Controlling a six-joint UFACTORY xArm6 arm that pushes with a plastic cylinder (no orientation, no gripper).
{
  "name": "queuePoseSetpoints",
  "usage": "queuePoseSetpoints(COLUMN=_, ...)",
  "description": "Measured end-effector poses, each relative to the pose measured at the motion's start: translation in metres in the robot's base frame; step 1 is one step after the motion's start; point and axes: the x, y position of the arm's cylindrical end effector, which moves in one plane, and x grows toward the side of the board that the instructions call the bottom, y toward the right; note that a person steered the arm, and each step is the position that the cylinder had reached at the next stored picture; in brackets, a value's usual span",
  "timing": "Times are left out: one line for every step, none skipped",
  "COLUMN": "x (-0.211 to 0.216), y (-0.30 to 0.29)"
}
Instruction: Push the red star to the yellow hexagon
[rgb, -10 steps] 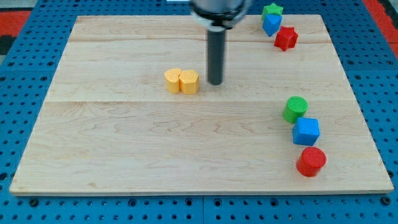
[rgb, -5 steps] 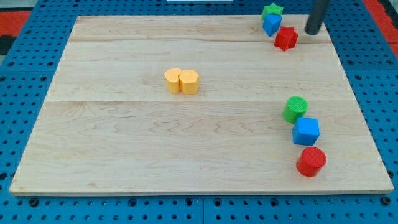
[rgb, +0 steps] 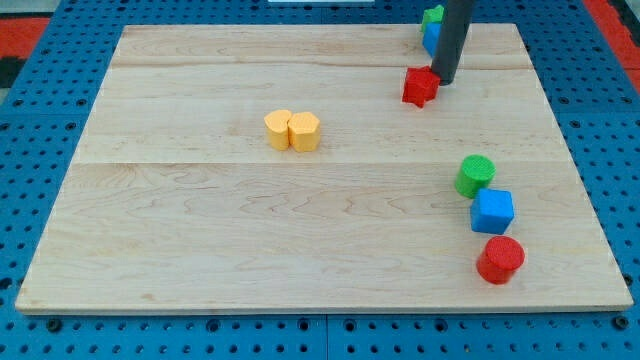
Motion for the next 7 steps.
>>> queuePoseSetpoints(x=0.009, y=-0.016)
queuePoseSetpoints(x=0.019, y=-0.047)
queuePoseSetpoints(x=0.026, y=-0.063)
queuePoseSetpoints(x=0.036, y=-0.063)
queuePoseSetpoints(x=0.041, y=-0.066)
queuePoseSetpoints(x=0.043, y=-0.078)
queuePoseSetpoints(x=0.043, y=-0.104)
